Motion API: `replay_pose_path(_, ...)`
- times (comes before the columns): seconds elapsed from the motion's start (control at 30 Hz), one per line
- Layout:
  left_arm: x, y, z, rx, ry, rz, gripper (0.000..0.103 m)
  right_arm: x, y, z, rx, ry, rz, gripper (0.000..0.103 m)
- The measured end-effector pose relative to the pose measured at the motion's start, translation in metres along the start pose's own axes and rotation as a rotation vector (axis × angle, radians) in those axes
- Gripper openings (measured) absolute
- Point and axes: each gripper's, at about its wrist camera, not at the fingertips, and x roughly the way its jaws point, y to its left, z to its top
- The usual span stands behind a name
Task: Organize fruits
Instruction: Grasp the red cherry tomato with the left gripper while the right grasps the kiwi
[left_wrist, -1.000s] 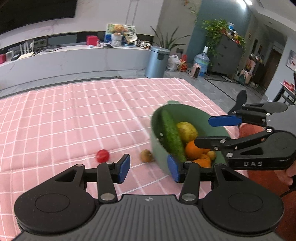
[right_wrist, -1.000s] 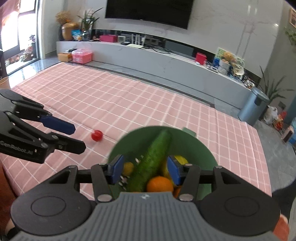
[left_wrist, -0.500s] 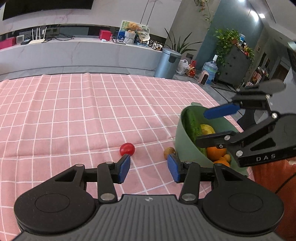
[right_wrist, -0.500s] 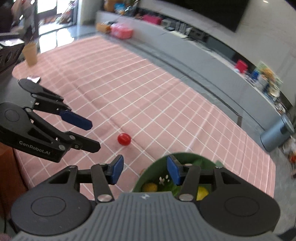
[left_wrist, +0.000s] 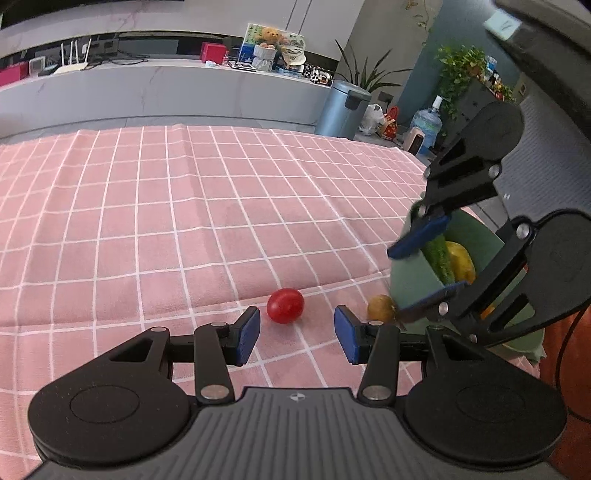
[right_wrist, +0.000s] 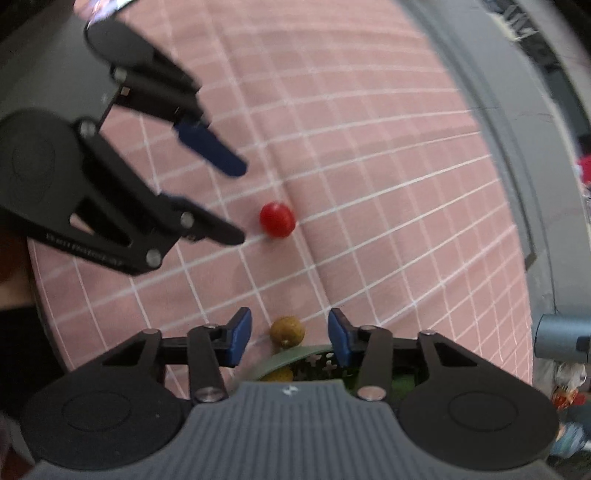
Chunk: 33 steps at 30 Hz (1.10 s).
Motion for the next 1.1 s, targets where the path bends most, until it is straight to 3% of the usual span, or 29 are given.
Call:
replay_pose_path(0.3,0.013,0.005,-0.006,0.024,-0.031,-0.013,0.055,0.045,-0.004,0.021,-0.124,0.187,0.081,0.038)
replay_pose_path(0.37,0.017,0.006,-0.007,0.022,-0.023,-0.002,0.055,0.053,-0.005,0.022,-0.128,0.21,0.088,0.032)
replay_pose_path(0.53,0.023,0.009,-0.007,-0.004,-0.025,-0.008,0.055,0.063,-0.007,0.021,-0.127,0.233,0.101,0.028)
replay_pose_path(0.73,0.028,-0.003,-0.008,0.051,-0.02,0.015,0.055,0.065,-0.011,0.016,-0.117,0.221,0.106,0.023)
replay_pose_path(0.97,0.03,-0.002,-0.009,0.036,-0.022,0.009,0.031,0.063,-0.012,0.012,-0.113,0.214,0.103,0.023)
replay_pose_path(1.1,0.029,-0.004,-0.011,0.048,-0.027,0.015,0.03,0.063,-0.01,0.01,-0.117,0.212,0.093,0.023)
